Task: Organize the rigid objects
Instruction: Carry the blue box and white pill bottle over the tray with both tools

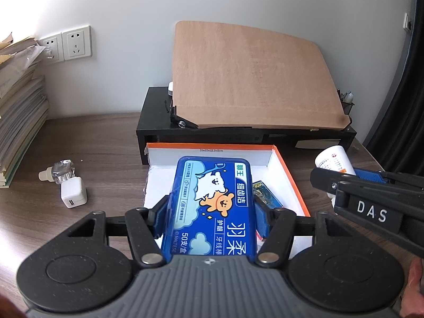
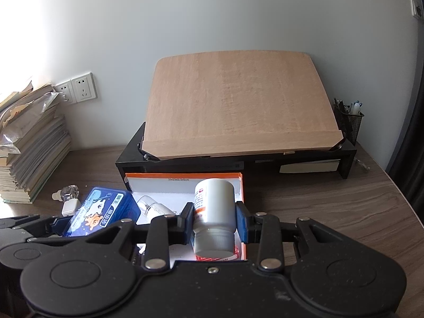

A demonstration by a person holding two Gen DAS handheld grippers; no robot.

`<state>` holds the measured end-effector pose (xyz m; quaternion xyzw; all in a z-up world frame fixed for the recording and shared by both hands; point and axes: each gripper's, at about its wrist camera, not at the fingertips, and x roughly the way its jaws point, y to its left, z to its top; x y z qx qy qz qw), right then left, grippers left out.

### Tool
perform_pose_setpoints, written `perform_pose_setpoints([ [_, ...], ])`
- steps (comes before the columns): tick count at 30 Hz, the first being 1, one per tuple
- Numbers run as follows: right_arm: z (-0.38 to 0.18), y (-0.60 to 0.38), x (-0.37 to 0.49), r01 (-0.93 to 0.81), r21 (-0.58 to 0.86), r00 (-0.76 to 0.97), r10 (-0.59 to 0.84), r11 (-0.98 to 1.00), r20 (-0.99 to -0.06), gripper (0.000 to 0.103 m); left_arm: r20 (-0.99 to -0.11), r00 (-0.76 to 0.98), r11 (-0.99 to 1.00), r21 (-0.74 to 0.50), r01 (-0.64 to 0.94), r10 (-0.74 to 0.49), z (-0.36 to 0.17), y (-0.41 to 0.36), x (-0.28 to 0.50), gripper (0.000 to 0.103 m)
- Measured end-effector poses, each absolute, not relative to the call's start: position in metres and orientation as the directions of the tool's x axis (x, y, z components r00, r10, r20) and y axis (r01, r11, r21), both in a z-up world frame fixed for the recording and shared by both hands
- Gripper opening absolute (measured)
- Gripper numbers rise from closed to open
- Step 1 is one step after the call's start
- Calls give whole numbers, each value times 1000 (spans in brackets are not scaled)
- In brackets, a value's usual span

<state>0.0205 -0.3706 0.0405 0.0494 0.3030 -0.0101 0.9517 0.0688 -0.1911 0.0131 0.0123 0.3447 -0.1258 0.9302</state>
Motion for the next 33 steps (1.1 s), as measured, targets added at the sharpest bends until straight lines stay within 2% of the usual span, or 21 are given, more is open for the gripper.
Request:
perform_pose_setpoints([
  [33, 27, -371, 42, 38, 99, 788, 31, 994, -614, 40, -670, 706, 964, -52, 261, -228, 4, -195, 77, 63],
])
